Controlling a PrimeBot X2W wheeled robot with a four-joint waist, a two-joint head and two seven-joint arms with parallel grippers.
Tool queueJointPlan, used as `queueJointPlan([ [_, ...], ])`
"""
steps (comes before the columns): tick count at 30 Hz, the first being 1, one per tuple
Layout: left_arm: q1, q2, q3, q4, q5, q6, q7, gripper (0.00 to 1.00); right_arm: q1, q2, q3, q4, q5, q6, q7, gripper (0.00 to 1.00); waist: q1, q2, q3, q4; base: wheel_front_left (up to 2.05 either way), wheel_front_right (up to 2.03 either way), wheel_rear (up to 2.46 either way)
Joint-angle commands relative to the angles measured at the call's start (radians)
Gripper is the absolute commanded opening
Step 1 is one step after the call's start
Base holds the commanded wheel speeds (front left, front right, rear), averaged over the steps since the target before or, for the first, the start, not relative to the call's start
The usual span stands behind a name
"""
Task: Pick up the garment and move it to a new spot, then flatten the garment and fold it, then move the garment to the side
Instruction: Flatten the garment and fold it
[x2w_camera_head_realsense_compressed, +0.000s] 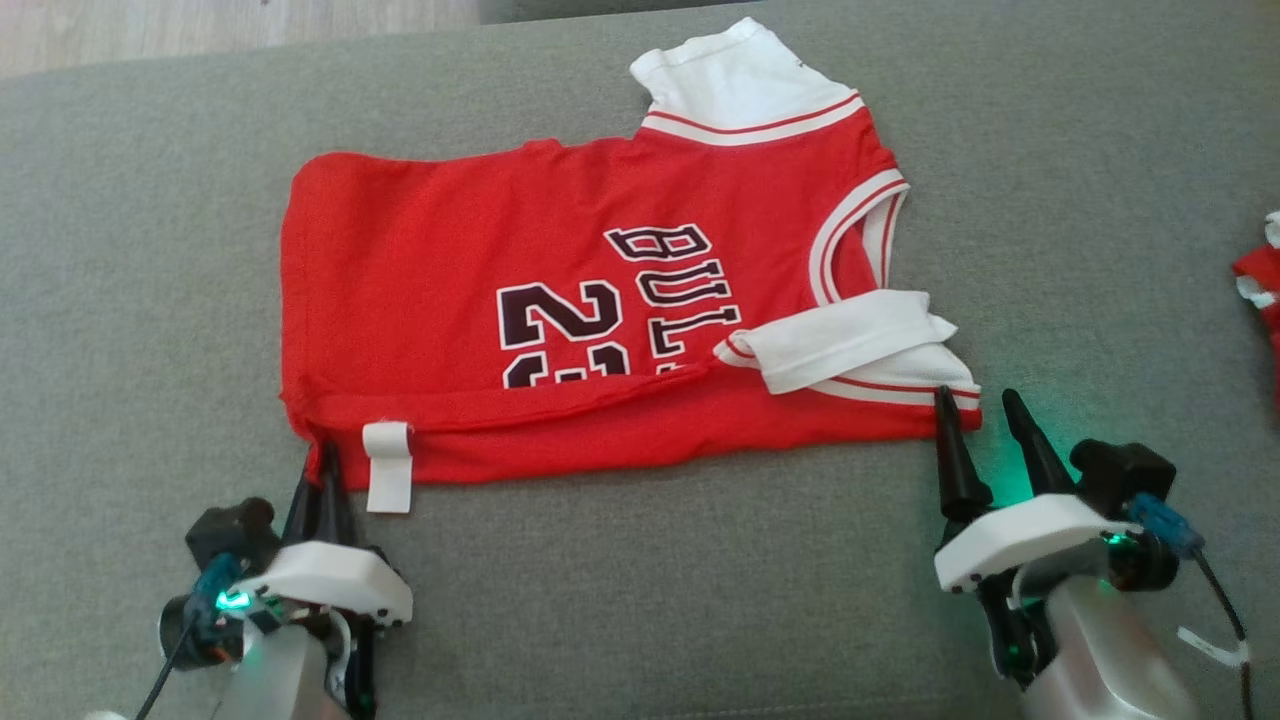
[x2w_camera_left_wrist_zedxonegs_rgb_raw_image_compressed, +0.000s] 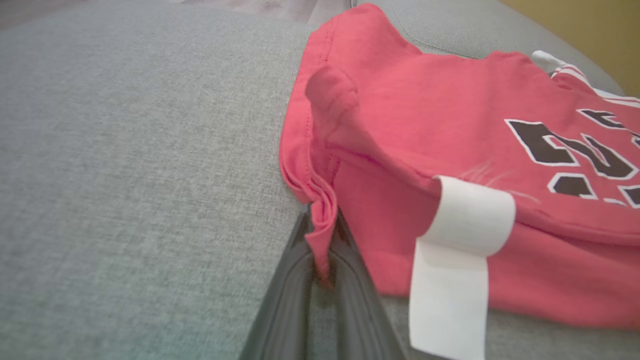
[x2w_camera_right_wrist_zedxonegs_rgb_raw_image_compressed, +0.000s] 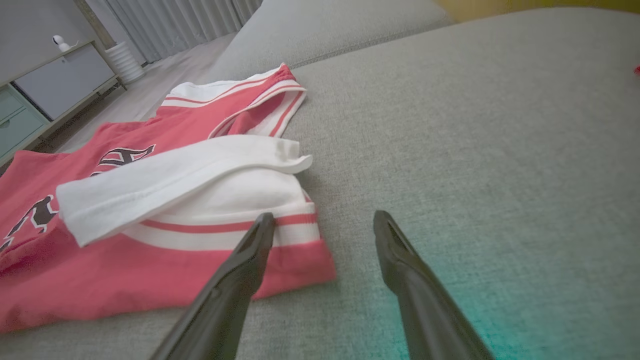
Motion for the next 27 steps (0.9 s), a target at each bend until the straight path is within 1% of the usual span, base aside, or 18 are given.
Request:
queueJointPlan([
  [1, -0.006, 0.011, 0.001, 0.012, -0.01, -0.007, 0.007, 0.0, -0.042, -0.003, 0.035, 0.002, 0.034, -0.001, -0.011, 1.0, 0.0, 0.0, 0.004, 0.006, 0.0, 0.0, 0.0],
  [2, -0.008, 0.011, -0.005, 0.014, -0.014, -0.01, 0.007, 0.0, -0.049, -0.003, 0.047, 0.026, 0.052, -0.001, -0.011, 1.0, 0.0, 0.0, 0.004, 0.009, 0.0, 0.0, 0.0],
  [3, -0.008, 0.011, -0.01, 0.014, -0.02, -0.012, 0.007, 0.0, -0.056, -0.003, 0.063, 0.052, 0.072, -0.001, -0.011, 0.95, 0.0, 0.0, 0.005, 0.011, 0.0, 0.0, 0.0],
  [4, -0.008, 0.011, -0.015, 0.013, -0.024, -0.014, 0.007, 0.0, -0.065, -0.003, 0.079, 0.073, 0.094, -0.001, -0.011, 0.58, 0.0, 0.0, 0.005, 0.014, 0.0, 0.0, 0.0],
  [5, -0.007, 0.011, -0.02, 0.01, -0.03, -0.016, 0.007, 0.0, -0.073, -0.003, 0.093, 0.094, 0.113, -0.001, -0.011, 0.0, 0.0, 0.0, 0.005, 0.017, 0.0, 0.0, 0.0],
  [9, 0.005, 0.011, -0.032, -0.016, -0.05, -0.02, 0.007, 0.0, -0.093, -0.003, 0.11, 0.133, 0.178, -0.001, -0.011, 0.0, 0.0, 0.0, 0.002, 0.025, 0.0, 0.0, 0.0],
  [12, 0.016, 0.011, -0.036, -0.043, -0.06, -0.022, 0.007, 0.0, -0.095, -0.003, 0.106, 0.123, 0.205, -0.001, -0.011, 0.0, 0.0, 0.0, -0.005, 0.028, 0.0, 0.0, 0.0],
  [17, 0.02, 0.011, -0.023, -0.146, -0.071, -0.023, 0.007, 0.0, -0.12, -0.003, 0.093, 0.081, 0.267, -0.001, -0.011, 0.0, 0.0, 0.0, -0.029, 0.033, 0.0, 0.0, 0.0],
  [22, -0.02, 0.013, 0.026, -0.241, -0.023, -0.024, 0.007, 0.0, -0.201, -0.003, 0.082, 0.068, 0.327, -0.001, -0.011, 0.0, 0.0, 0.0, -0.08, 0.038, 0.0, 0.0, 0.0],
  [24, -0.037, 0.017, 0.049, -0.251, -0.008, -0.026, 0.007, 0.0, -0.237, -0.003, 0.078, 0.08, 0.352, -0.001, -0.011, 0.0, 0.0, 0.0, -0.107, 0.037, 0.0, 0.0, 0.0],
  [27, -0.046, 0.028, 0.07, -0.229, 0.013, -0.03, 0.007, 0.0, -0.272, -0.003, 0.084, 0.131, 0.385, -0.001, -0.011, 0.0, 0.0, 0.0, -0.156, 0.034, 0.0, 0.0, 0.0],
])
